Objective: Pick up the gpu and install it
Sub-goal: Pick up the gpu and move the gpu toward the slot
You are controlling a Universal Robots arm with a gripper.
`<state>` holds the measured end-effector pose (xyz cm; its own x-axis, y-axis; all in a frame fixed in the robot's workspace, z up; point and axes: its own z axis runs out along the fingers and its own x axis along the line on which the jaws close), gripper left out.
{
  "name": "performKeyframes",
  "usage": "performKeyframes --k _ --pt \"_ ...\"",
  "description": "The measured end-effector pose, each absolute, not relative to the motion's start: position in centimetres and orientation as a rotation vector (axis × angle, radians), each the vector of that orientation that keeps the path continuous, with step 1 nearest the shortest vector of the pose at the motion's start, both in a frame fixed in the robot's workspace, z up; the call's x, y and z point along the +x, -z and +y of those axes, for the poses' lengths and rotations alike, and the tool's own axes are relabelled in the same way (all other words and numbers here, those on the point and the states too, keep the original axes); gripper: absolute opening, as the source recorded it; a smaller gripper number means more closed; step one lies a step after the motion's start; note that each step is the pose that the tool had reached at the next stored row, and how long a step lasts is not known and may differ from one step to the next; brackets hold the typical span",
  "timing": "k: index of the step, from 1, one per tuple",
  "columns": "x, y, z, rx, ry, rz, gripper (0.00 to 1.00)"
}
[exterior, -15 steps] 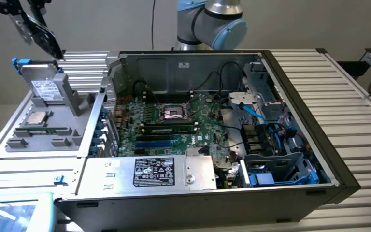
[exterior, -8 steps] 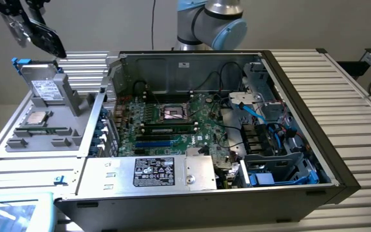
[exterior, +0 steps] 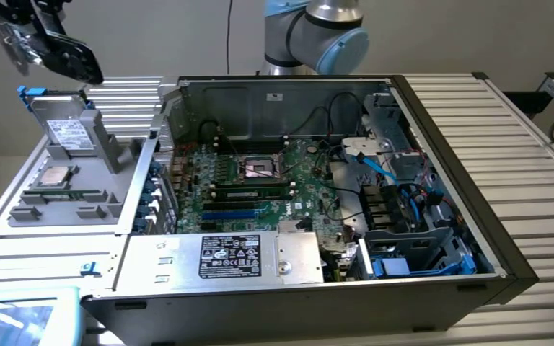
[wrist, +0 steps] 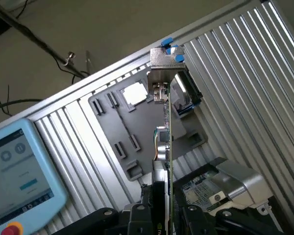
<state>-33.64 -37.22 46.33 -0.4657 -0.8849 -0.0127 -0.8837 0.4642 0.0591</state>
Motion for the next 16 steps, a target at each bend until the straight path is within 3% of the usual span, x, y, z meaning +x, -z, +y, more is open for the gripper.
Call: performKeyframes --k 16 --pt "-33.64 -46.34 -37.22 1.97 0.08 -2.408 0.27"
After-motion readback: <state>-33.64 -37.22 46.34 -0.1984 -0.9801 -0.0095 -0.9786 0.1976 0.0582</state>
